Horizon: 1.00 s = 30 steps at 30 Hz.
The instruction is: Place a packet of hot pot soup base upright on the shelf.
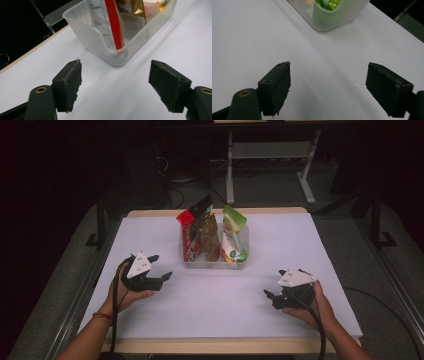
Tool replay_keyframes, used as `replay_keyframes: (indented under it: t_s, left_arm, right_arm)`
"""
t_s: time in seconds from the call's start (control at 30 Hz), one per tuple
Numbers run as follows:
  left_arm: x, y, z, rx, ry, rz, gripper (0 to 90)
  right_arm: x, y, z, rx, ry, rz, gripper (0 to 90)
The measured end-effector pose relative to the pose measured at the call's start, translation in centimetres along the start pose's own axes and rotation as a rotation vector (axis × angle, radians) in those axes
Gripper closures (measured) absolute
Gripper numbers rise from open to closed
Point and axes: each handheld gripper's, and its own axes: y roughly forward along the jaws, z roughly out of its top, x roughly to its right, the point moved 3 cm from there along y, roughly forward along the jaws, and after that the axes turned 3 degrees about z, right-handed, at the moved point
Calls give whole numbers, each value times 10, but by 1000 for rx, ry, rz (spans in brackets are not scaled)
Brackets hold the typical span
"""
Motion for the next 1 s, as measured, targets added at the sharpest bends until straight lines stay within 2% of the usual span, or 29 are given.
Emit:
replay_keyframes:
  t_s: [0.17, 0.43, 0.47, 0.5, 0.7, 1.0]
  left_arm:
    - [0, -6, -9, -9, -2, -16, 233]
    - [-2, -17, -22, -31, -2, 8, 202]
    - [-2, -19, -24, -33, -9, -2, 200]
    - [-2, -21, -26, -26, -20, -22, 197]
    - [-3, -31, -44, -12, -27, -9, 193]
    - [-10, -52, -66, 30, -90, 4, 194]
  right_arm:
    - [2, -5, -7, 16, 17, -3, 187]
    - [4, -14, -15, 25, 11, -31, 176]
    - [4, -15, -16, 29, 10, -34, 176]
    - [4, -16, -16, 34, 12, -33, 176]
    - [4, -24, -26, 56, 29, -33, 172]
    - [8, -37, -44, 76, 99, -57, 173]
